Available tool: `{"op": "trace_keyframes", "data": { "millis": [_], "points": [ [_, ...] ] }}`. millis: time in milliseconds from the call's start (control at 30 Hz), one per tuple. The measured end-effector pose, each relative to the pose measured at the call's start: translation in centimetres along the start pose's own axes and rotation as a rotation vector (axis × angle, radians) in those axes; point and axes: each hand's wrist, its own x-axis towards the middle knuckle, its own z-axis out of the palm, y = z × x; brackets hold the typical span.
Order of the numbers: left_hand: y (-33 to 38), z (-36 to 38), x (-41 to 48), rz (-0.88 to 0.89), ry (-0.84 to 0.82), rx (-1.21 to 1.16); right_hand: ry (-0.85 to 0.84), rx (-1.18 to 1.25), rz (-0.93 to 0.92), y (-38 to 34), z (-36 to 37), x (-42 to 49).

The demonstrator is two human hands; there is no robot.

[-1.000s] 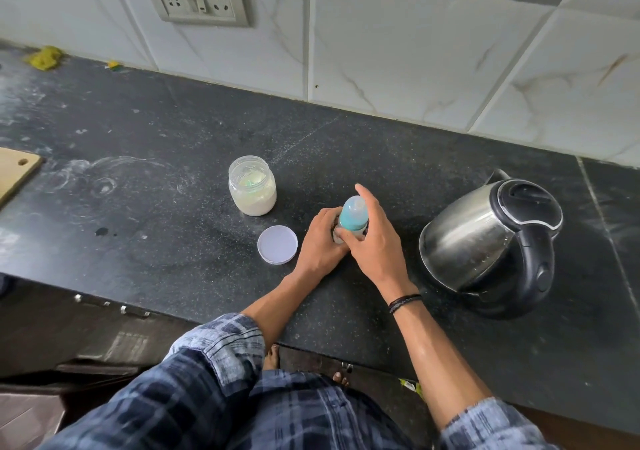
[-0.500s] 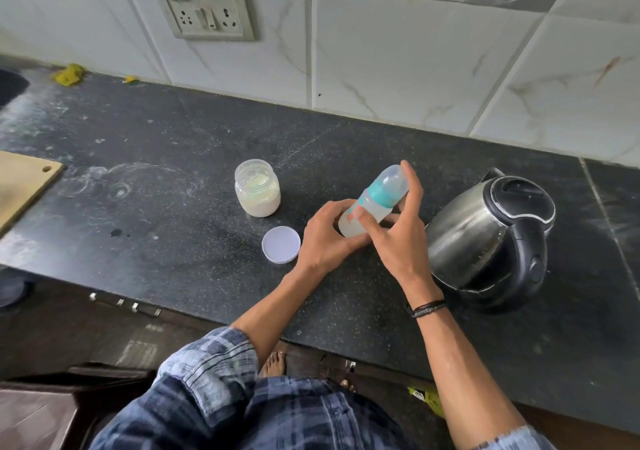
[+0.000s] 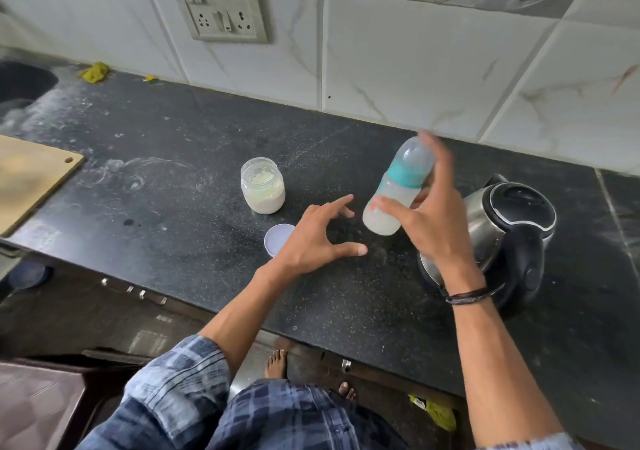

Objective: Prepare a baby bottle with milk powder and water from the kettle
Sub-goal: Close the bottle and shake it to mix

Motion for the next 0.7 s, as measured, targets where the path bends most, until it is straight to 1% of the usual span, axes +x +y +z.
{"op": "trace_keyframes", "data": {
  "millis": [100,133,167,233,267,300,400,433,533,567,667,700],
  "points": [
    [-1.2,-0.8,-0.5,-0.064,0.101,0.01,0.261,0.264,-0.117,-0.4,0.7,-0.8],
    [-1.7,-0.8,-0.6,-0.09,0.138,0.008,0.29,0.317,-0.104,-0.4,1.4,-1.3],
    [-2.2,-0.9,-0.7,-0.112,0.167,0.003,0.261,0.308,-0.063,-0.5,2.0,-1.7],
    [-3.1,-0.8,-0.9,-0.124,0.2,0.017,0.125,0.164,0.019,-0.2,2.8,-2.3],
    [-3.5,-0.7,-0.9,-0.121,0.192,0.05,0.11,0.136,0.029,-0.3,2.8,-2.4],
    [-3.8,-0.6,-1.0,-0.111,0.17,0.098,0.157,0.17,0.007,-0.7,2.6,-2.2],
    [-4.8,-0.5,-1.1,-0.026,0.113,0.257,0.408,0.339,-0.173,-1.6,2.6,-1.3],
    [-5.0,-0.5,-1.2,0.0,0.096,0.298,0.428,0.346,-0.185,-1.8,2.8,-1.0],
    [-5.7,-0.4,-1.3,0.04,0.047,0.367,0.282,0.231,-0.016,-2.3,4.3,-1.0],
    [-6.0,-0.4,-1.5,0.05,0.024,0.391,0.284,0.228,-0.017,-2.5,4.6,-1.3],
    [-6.9,-0.7,-2.1,0.092,-0.026,0.458,0.474,0.364,-0.177,-2.9,5.0,-1.7],
    [-7.1,-0.6,-2.3,0.107,-0.034,0.47,0.502,0.371,-0.179,-2.9,5.3,-1.7]
  ]
}}
